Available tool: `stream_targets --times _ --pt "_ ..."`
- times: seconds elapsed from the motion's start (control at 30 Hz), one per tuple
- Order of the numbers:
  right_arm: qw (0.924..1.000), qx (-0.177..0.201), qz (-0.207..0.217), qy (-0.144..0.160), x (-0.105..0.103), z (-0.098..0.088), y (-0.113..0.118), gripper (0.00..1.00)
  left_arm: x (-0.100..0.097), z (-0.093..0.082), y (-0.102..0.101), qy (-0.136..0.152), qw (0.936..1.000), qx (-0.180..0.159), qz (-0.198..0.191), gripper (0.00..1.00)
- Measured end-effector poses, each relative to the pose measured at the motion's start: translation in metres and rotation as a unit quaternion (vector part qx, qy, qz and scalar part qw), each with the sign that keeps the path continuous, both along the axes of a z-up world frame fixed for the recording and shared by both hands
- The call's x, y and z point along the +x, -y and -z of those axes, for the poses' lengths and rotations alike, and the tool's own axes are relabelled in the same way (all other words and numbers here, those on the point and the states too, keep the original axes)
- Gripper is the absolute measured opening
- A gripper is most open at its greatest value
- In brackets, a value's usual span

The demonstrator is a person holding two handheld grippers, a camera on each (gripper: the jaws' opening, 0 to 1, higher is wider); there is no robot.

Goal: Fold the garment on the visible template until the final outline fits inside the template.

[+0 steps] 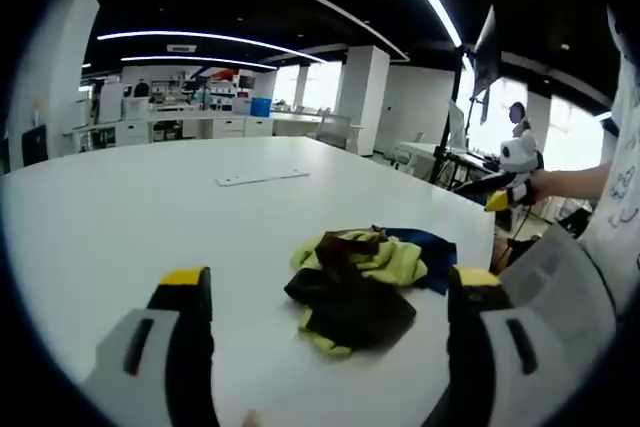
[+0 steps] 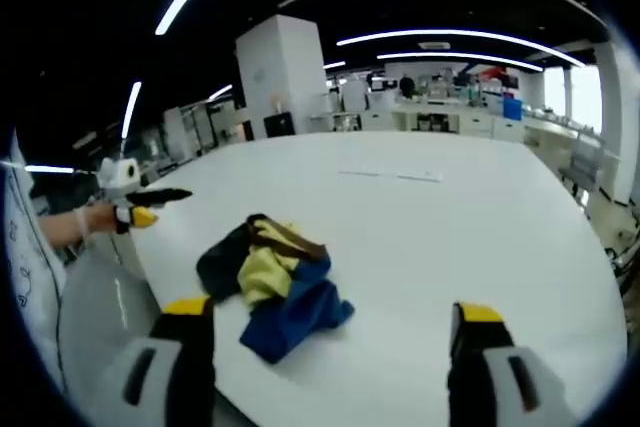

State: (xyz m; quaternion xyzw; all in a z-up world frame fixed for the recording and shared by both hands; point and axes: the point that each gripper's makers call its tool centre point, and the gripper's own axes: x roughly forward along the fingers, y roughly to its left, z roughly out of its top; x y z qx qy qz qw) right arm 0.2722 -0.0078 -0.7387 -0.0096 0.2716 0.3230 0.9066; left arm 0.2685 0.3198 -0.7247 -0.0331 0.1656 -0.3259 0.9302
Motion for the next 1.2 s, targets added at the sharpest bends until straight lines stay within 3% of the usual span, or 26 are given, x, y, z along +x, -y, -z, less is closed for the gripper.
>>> stream_targets --times 1.2 --pt "0.9999 0.01 0.008 0.003 -0.006 0.002 -0.002 0.95 -0.009 -0.001 0.001 0.002 0.9998 -0.017 -0.007 0.91"
